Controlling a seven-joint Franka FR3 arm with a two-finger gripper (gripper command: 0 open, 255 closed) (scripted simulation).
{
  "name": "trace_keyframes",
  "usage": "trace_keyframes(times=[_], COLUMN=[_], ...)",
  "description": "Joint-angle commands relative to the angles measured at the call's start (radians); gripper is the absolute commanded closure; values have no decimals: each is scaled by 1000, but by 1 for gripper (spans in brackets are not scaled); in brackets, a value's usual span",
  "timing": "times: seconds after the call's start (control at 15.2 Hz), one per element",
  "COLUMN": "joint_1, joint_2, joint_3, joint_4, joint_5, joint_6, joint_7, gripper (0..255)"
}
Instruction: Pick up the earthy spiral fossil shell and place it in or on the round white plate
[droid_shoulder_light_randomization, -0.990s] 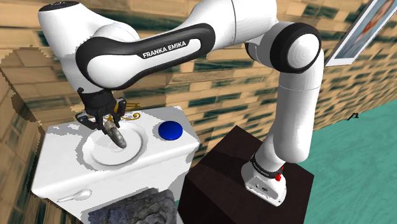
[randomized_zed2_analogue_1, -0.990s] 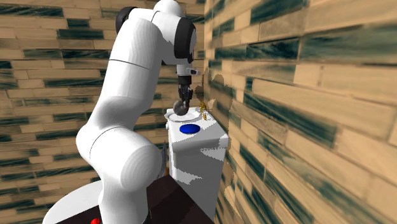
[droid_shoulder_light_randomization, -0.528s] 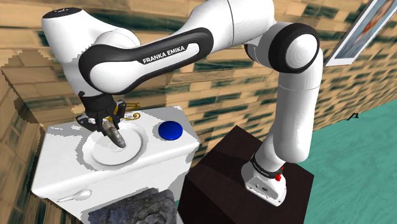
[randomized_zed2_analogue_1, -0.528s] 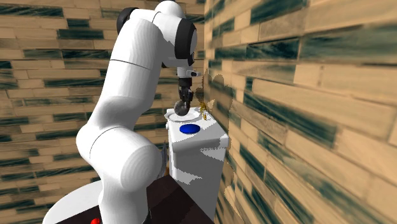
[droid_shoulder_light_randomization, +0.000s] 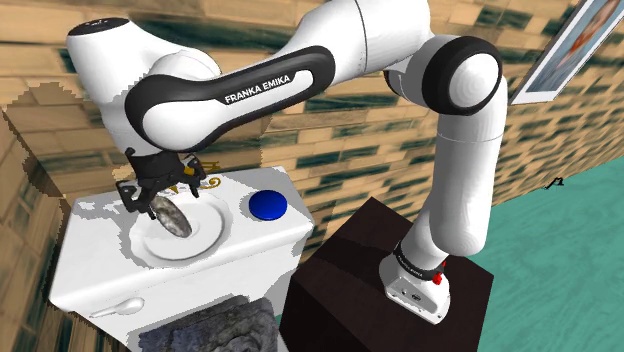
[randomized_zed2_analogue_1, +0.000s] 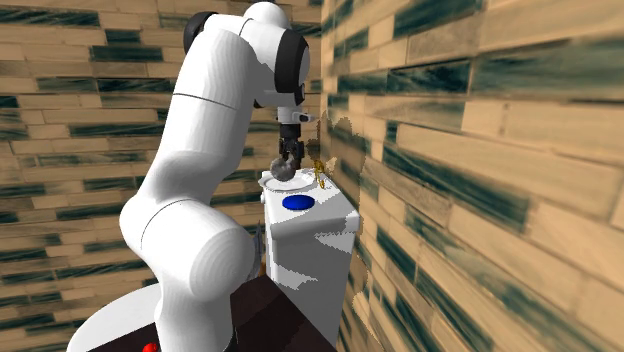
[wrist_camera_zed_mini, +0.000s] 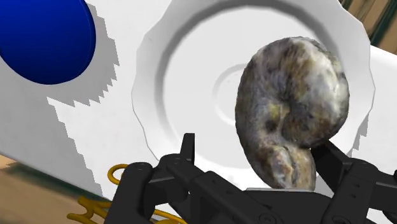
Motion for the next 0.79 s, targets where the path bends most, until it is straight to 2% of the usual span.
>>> trace_keyframes(times=[0.0, 0.26, 0.73], joint_1=[1, 14, 14], joint_2=[5, -3, -3], joint_3=[-1, 6, 6], joint_4=[6, 123, 123], joint_5=[-2, 8, 8], joint_6=[-1, -124, -124], joint_7=[0, -11, -11], gripper=[0, 0, 0])
